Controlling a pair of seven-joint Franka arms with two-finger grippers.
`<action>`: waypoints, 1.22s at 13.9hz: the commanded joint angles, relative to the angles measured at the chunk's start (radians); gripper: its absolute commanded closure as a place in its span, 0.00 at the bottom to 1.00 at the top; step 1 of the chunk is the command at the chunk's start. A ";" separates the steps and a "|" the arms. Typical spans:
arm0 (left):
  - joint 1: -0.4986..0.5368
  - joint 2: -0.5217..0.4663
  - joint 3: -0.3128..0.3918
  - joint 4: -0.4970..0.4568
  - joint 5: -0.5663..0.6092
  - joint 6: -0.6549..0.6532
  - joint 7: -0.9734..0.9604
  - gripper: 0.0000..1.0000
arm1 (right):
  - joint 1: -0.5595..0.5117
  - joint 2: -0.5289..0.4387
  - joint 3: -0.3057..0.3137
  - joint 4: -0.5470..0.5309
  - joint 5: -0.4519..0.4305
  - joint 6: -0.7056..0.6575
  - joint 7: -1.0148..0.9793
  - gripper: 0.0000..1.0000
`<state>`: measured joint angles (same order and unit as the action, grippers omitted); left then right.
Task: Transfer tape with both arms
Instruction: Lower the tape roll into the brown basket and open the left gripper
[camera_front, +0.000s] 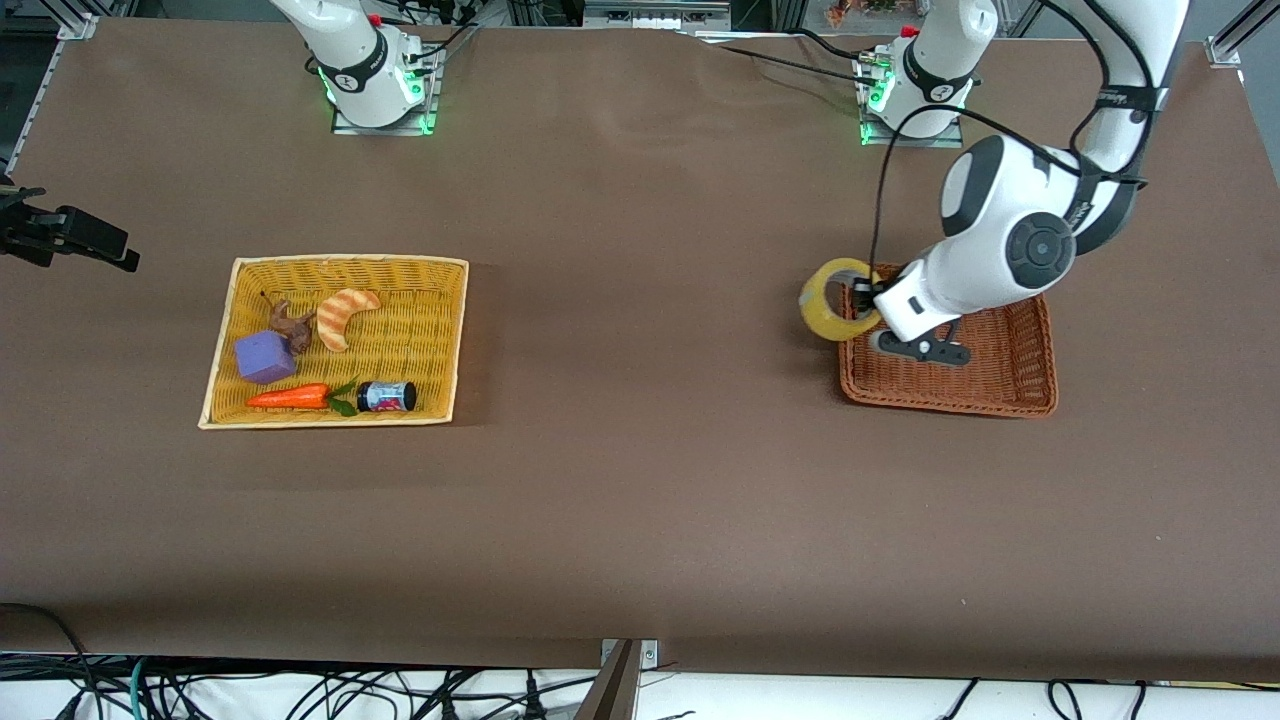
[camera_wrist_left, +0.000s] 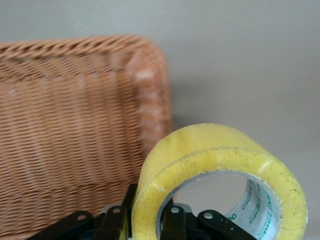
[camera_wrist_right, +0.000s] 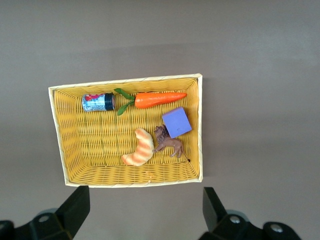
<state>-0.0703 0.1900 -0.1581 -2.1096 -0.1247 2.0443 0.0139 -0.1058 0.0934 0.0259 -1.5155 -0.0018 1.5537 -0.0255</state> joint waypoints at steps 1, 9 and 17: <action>0.009 -0.024 0.025 -0.090 0.104 0.026 0.047 1.00 | -0.014 0.006 0.008 0.023 0.017 -0.018 -0.008 0.00; 0.049 0.112 0.120 -0.104 0.183 0.270 0.231 1.00 | -0.015 0.006 0.008 0.023 0.017 -0.017 -0.008 0.00; 0.050 0.086 0.118 -0.108 0.183 0.252 0.218 0.00 | -0.015 0.006 0.008 0.023 0.017 -0.017 -0.008 0.00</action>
<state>-0.0227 0.3178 -0.0366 -2.2190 0.0380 2.3185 0.2288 -0.1066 0.0934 0.0256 -1.5155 -0.0018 1.5536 -0.0255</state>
